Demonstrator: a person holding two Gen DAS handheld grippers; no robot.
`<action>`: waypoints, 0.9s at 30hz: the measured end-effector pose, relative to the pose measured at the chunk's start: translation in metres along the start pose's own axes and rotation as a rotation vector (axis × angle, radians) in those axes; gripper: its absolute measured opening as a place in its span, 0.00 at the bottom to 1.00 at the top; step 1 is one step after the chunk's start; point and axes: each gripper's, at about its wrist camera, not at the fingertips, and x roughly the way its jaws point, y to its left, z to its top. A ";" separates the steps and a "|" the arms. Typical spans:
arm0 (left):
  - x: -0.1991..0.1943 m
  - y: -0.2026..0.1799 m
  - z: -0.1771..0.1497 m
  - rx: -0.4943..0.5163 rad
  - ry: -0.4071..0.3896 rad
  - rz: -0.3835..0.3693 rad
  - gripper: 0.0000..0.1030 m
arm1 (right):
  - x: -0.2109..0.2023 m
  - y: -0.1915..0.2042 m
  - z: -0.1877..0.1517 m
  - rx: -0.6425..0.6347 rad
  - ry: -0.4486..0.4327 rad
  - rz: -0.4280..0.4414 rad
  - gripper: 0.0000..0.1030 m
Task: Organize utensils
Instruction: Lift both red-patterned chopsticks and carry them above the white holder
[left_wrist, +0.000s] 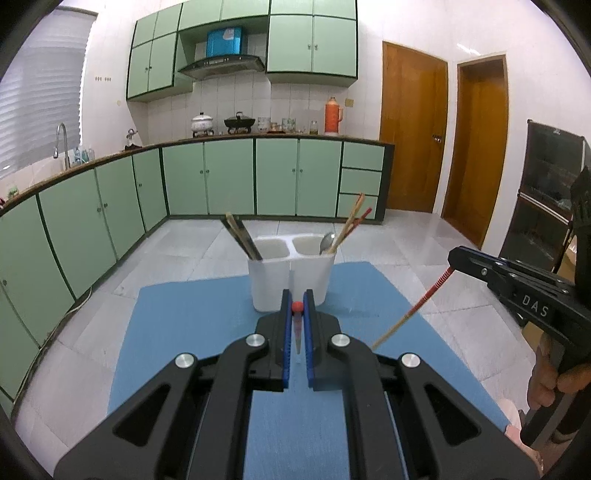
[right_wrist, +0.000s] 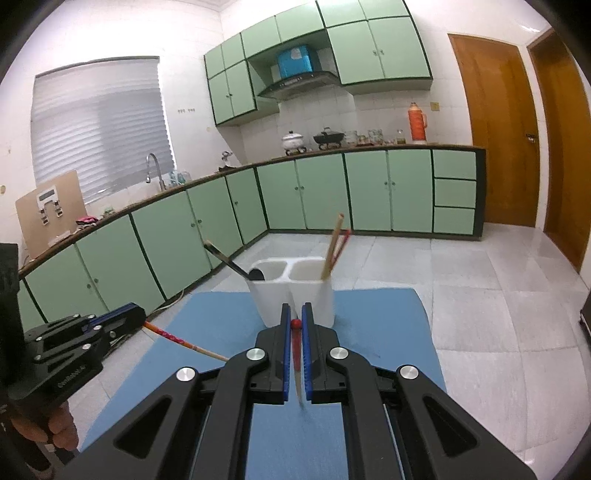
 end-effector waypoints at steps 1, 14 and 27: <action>-0.001 0.000 0.003 0.000 -0.008 0.000 0.05 | -0.001 0.001 0.003 -0.002 -0.007 0.005 0.05; -0.006 0.007 0.055 -0.001 -0.165 0.042 0.05 | -0.006 0.014 0.071 -0.045 -0.148 0.036 0.05; 0.035 0.017 0.113 -0.029 -0.248 0.051 0.05 | 0.027 0.024 0.140 -0.080 -0.253 0.014 0.05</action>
